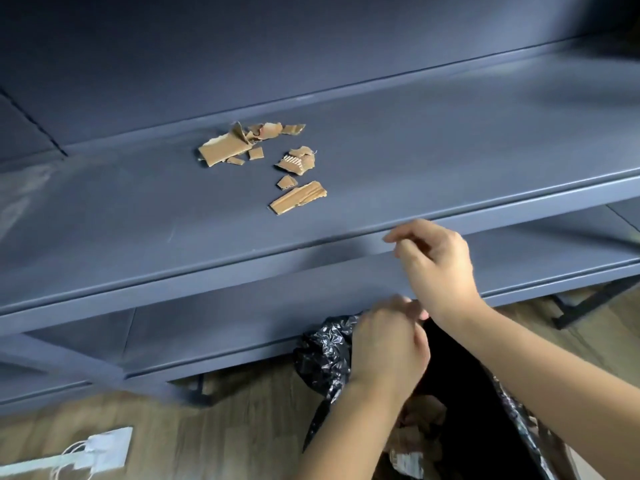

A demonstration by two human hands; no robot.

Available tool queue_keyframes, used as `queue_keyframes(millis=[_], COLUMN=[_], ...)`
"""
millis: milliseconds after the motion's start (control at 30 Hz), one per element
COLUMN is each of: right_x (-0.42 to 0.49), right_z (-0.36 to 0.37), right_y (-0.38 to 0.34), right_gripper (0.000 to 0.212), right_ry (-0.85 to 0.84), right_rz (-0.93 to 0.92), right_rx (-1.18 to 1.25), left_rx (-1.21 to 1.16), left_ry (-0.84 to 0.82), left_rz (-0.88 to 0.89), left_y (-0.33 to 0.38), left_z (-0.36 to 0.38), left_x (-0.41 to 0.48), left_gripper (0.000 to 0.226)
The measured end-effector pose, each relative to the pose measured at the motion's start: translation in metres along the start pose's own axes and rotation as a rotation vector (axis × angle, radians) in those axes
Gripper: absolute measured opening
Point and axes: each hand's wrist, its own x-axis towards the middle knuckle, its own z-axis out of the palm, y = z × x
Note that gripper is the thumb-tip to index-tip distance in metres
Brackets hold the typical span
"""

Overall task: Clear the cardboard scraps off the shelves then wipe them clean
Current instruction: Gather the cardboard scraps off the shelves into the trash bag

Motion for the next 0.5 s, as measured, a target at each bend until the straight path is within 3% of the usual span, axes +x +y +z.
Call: queue_keyframes(millis=[167, 500], right_x=[0.027, 0.054], right_z=[0.031, 0.066], right_y=[-0.031, -0.035], right_gripper=[0.020, 0.026], right_ry=[-0.056, -0.135], right_rz=[-0.073, -0.069], right_rx=[0.034, -0.017], left_rx=[0.077, 0.112], left_ry=[0.329, 0.313], left_rz=[0.008, -0.015], left_y=[-0.023, -0.077], left_z=[-0.045, -0.079], left_x=[0.054, 0.083], left_gripper=[0.021, 0.026])
